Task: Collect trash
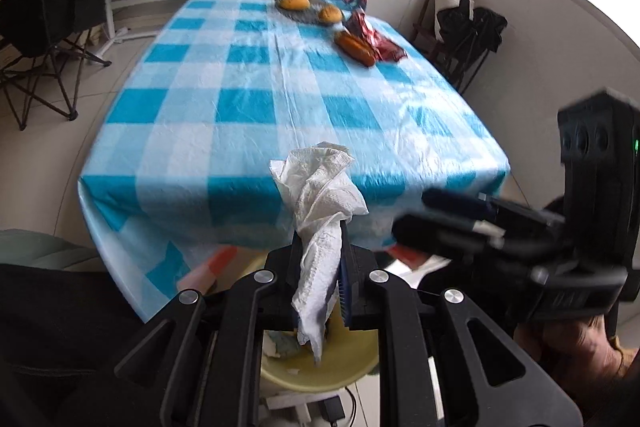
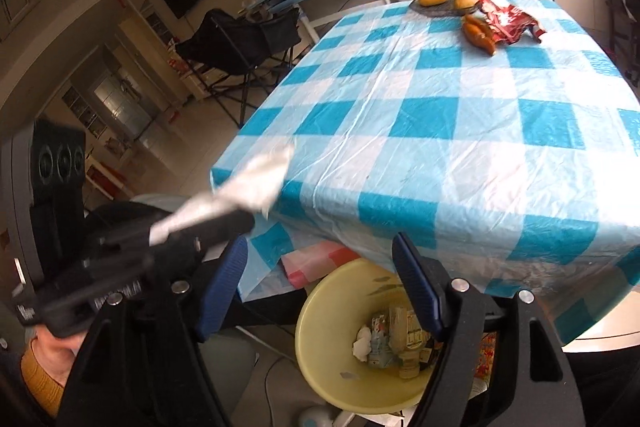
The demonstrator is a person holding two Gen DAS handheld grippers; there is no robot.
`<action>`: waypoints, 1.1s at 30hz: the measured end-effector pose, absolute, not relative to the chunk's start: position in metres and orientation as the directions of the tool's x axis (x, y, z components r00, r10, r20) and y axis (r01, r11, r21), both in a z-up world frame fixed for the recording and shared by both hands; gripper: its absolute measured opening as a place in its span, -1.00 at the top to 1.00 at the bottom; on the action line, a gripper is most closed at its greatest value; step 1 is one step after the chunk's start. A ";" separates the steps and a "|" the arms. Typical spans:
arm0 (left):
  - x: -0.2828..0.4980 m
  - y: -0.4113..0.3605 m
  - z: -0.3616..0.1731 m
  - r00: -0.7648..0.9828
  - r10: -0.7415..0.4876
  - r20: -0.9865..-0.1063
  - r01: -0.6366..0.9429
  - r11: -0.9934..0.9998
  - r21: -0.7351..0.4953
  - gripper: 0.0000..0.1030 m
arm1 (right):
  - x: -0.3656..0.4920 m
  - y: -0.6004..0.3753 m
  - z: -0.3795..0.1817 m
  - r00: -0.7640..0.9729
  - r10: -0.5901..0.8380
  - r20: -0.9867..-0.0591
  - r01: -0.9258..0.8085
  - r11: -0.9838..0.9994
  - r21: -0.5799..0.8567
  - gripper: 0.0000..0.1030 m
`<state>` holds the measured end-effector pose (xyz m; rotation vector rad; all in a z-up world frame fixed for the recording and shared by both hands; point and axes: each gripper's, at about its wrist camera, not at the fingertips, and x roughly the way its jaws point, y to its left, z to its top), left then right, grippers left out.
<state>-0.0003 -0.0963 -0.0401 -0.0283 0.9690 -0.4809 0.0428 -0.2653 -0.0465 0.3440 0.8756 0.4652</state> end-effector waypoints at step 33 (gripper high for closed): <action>0.096 -0.088 -0.012 0.508 -0.394 -0.766 0.287 0.916 -0.281 -0.14 | 0.276 -0.378 -0.019 0.664 0.185 -0.725 -0.012 0.971 0.237 -0.60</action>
